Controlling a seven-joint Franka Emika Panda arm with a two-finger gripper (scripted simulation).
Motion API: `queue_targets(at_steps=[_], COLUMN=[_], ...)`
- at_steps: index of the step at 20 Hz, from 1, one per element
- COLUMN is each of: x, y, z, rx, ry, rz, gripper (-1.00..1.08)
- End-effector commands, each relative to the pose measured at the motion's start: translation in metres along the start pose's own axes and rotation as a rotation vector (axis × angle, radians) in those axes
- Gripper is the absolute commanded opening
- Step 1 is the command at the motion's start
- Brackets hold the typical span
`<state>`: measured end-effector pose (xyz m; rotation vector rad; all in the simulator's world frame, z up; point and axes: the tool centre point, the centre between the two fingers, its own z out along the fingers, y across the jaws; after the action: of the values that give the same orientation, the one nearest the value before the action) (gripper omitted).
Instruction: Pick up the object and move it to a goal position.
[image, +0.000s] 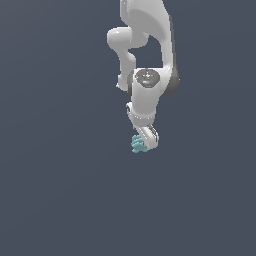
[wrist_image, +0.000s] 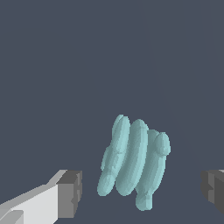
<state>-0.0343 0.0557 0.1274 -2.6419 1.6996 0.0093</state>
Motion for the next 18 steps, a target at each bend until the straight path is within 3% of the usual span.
queue_targets(at_steps=[1,10,18], x=[-0.0021,-0.0075,-0.0095], y=[0.001,0.0039,0.0049], z=[0.0014,0.0051,0.0063], rx=[0.001,0.003,0.004], ry=[0.001,0.004,0.005], rz=[0.067,0.24,0.304], gripper=[1.0,1.0,1.0])
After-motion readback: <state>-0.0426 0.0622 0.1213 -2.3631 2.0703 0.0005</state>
